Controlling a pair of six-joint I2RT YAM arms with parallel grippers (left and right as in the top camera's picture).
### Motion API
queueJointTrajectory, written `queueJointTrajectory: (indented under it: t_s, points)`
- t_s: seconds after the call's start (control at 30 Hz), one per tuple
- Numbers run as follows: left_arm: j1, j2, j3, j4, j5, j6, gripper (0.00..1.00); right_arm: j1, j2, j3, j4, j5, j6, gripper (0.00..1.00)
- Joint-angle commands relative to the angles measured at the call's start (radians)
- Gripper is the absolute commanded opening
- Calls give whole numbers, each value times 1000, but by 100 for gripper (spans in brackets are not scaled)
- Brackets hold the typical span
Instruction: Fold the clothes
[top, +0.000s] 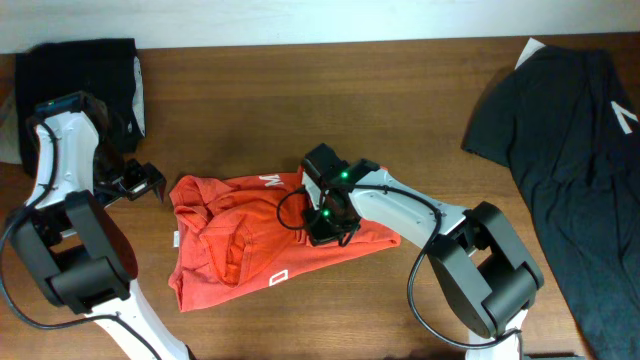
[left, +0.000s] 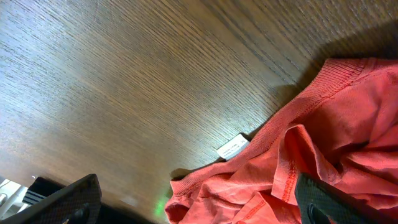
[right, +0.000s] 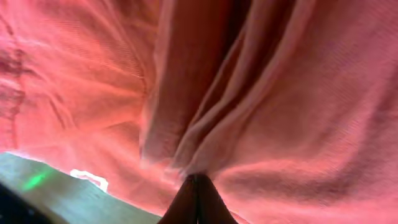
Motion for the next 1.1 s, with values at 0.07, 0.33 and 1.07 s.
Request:
queueJointTrajectory:
  t_s: [0.07, 0.33, 1.07]
  points:
    - [-2, -2, 9, -5, 12, -3, 99, 6, 6, 80, -92, 123, 11, 4]
    - [-90, -2, -224, 163, 334, 249, 99, -565, 6, 345, -295, 229, 11, 99]
    - [-55, -2, -576, 390, 655, 506, 91, -916, 6, 345, -330, 236, 11, 99]
